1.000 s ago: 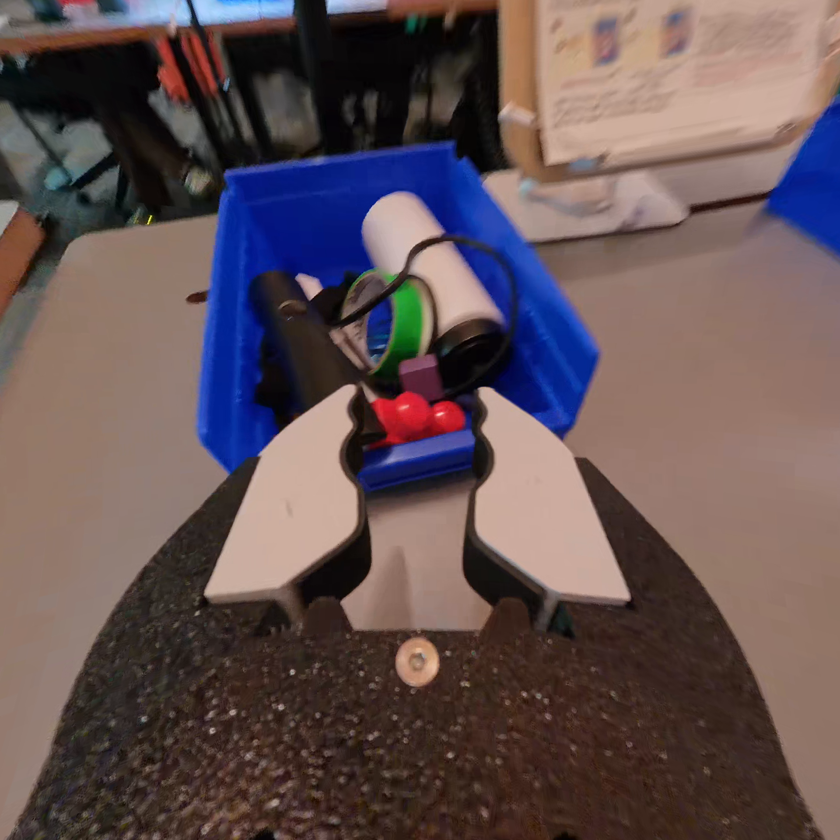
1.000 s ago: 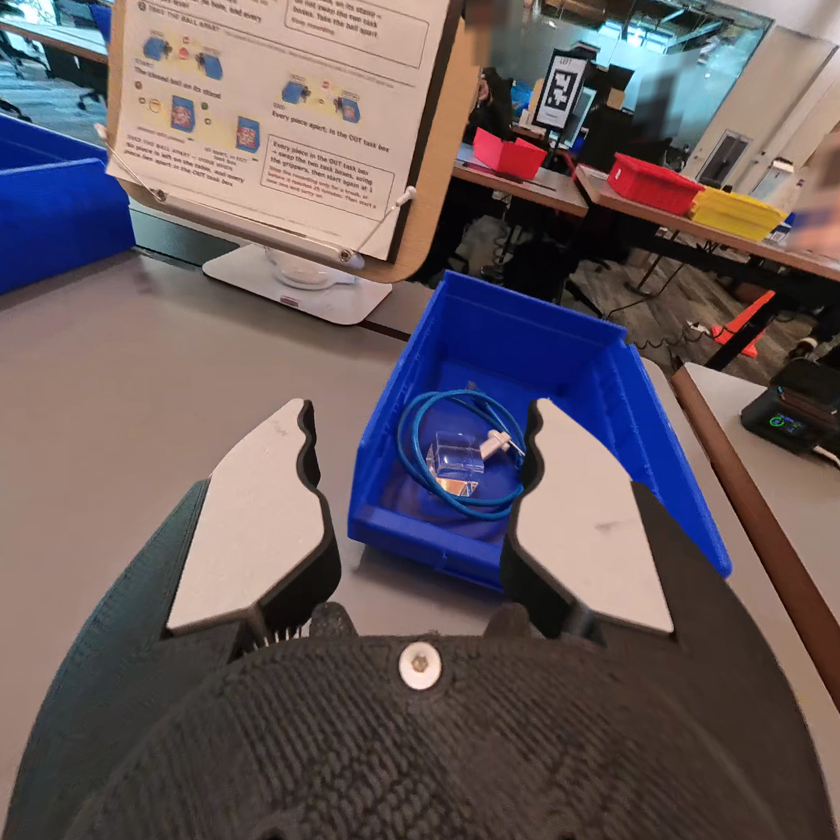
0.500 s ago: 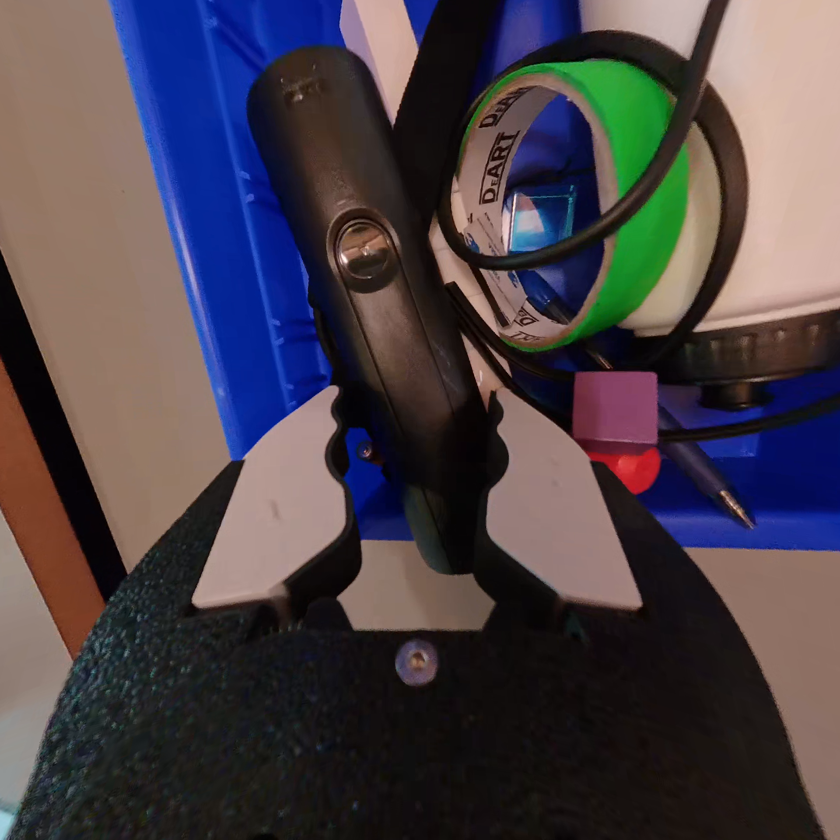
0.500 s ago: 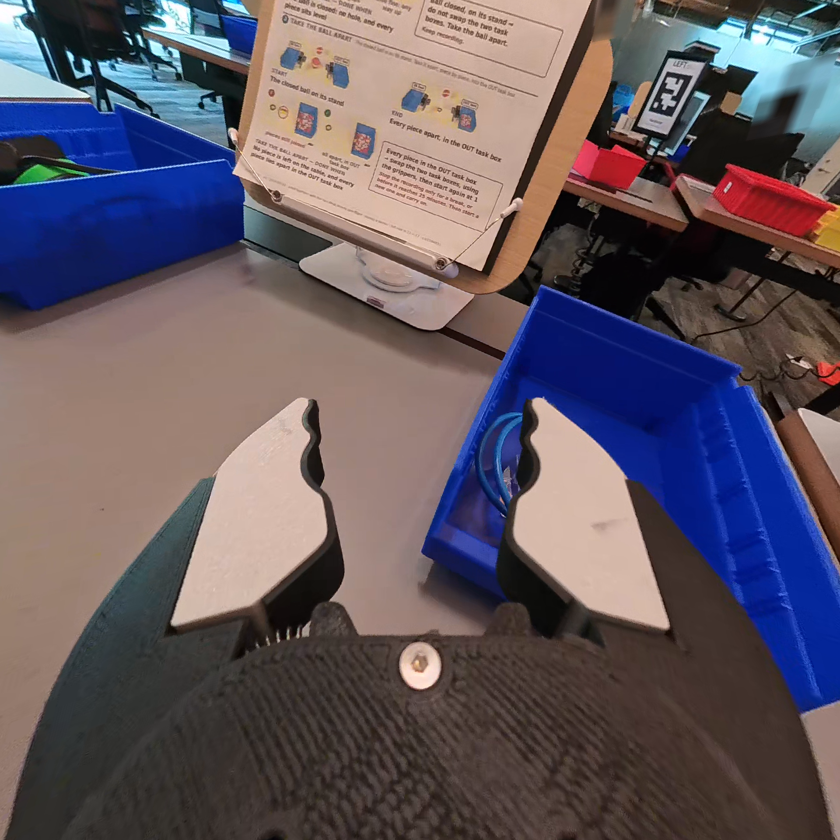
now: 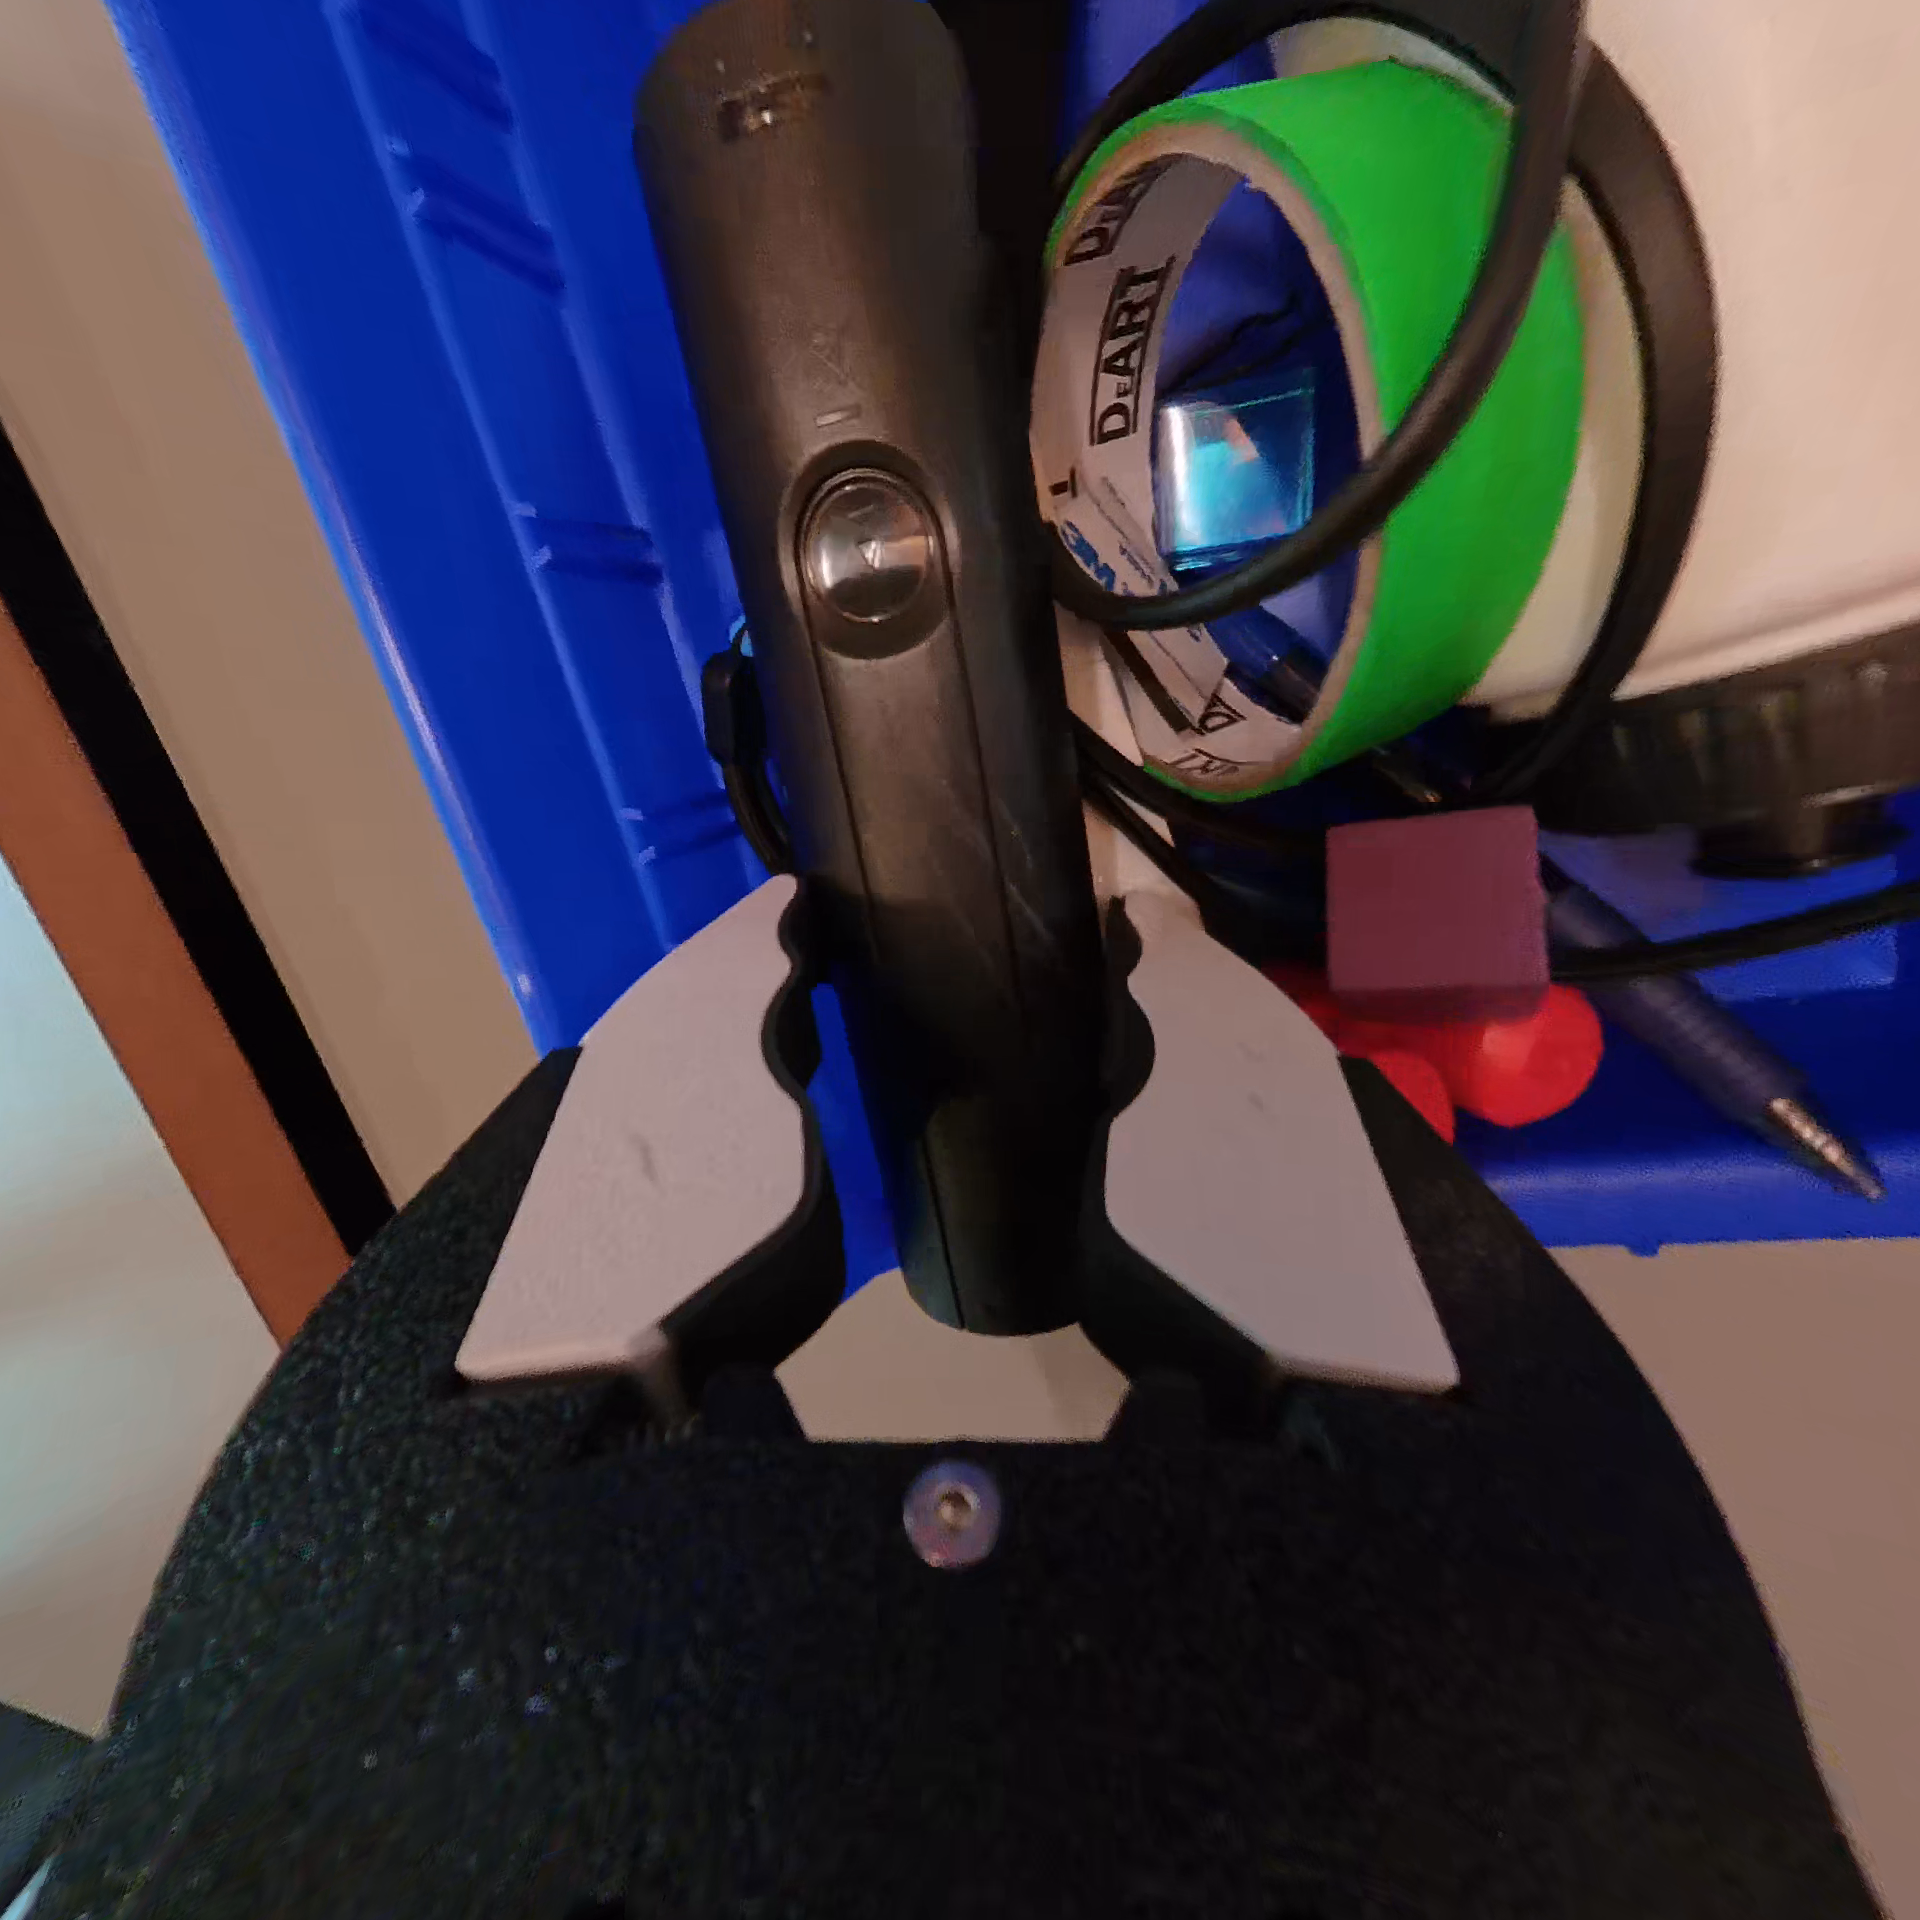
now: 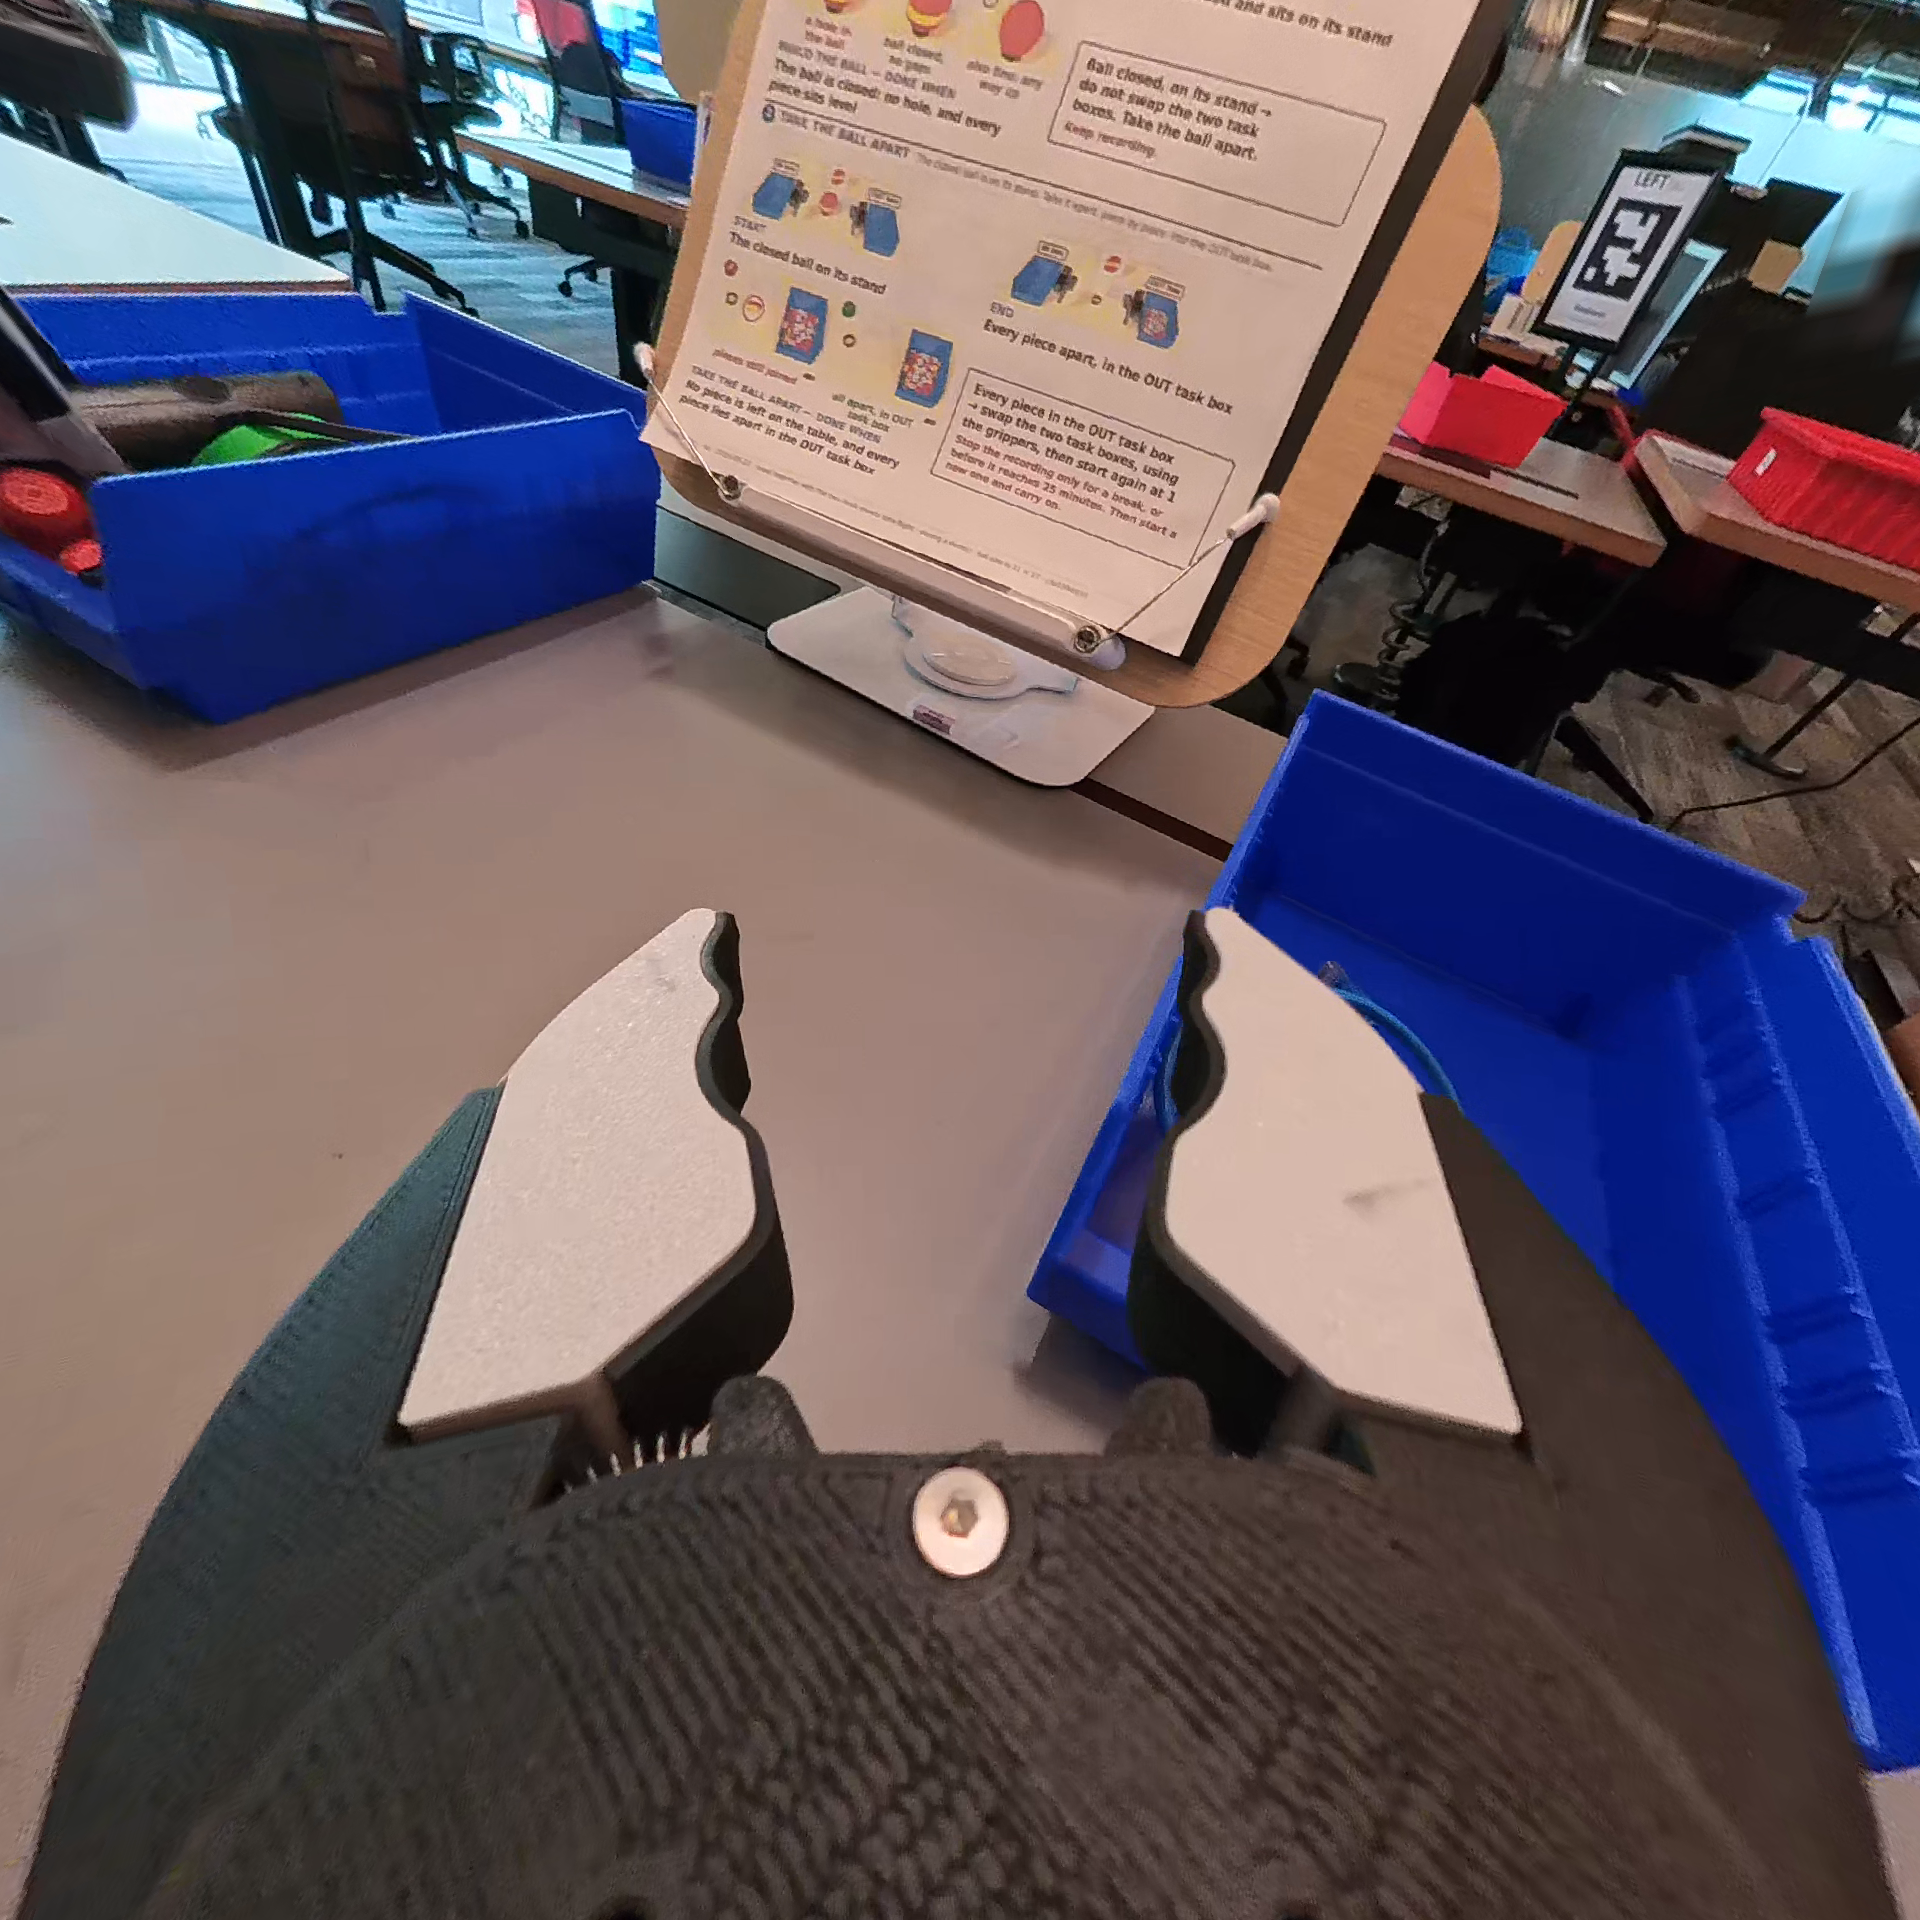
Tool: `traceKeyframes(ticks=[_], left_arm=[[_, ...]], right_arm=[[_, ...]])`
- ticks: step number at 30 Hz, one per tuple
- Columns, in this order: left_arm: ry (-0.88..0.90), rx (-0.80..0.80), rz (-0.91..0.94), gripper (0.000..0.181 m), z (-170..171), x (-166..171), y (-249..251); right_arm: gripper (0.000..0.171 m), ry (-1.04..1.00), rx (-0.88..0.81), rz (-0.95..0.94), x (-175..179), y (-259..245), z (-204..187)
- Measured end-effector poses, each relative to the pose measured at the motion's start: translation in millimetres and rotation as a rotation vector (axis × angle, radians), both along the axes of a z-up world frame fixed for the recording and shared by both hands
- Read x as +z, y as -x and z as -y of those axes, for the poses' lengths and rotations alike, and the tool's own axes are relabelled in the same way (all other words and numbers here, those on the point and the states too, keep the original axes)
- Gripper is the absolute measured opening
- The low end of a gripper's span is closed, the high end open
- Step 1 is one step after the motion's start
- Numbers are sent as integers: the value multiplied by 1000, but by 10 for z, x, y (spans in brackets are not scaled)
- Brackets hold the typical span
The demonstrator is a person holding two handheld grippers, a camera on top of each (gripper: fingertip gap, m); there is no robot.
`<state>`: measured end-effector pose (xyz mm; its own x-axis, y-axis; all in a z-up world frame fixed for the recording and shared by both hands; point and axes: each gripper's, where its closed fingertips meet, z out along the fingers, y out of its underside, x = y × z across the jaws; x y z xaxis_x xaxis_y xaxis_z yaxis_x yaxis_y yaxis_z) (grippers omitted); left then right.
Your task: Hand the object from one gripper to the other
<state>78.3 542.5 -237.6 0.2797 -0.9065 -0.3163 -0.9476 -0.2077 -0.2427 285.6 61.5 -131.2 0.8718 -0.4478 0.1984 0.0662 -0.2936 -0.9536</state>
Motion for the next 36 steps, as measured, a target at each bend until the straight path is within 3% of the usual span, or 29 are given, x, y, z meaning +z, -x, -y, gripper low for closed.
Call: traceKeyframes(ticks=[1,6,13,16,20,27,31,34,36], left_arm=[[-29,-34,5,52,1,23,-3],[-223,-185,53,52,23,318,-53],[-275,-268,331,51,300,970,-168],[-163,-366,561,51,794,1316,-281],[107,-580,818,52,1755,1574,-371],[717,-1012,1059,52,3509,1495,-88],[870,-1146,1064,52,4014,1346,73],[880,-1211,1034,52,4175,1235,125],[877,-1200,1035,51,4184,1178,104]], right_arm=[[81,0,0,3,6,2,0],[80,-3,11,-4,-11,12,-20],[79,-37,84,-13,18,162,-156],[81,-109,197,-47,79,376,-320],[88,-277,427,-198,221,850,-585],[85,-542,730,-469,545,1605,-845],[74,-582,869,-599,642,1924,-871],[69,-561,906,-575,636,2071,-889],[52,-547,918,-517,638,2122,-884]])
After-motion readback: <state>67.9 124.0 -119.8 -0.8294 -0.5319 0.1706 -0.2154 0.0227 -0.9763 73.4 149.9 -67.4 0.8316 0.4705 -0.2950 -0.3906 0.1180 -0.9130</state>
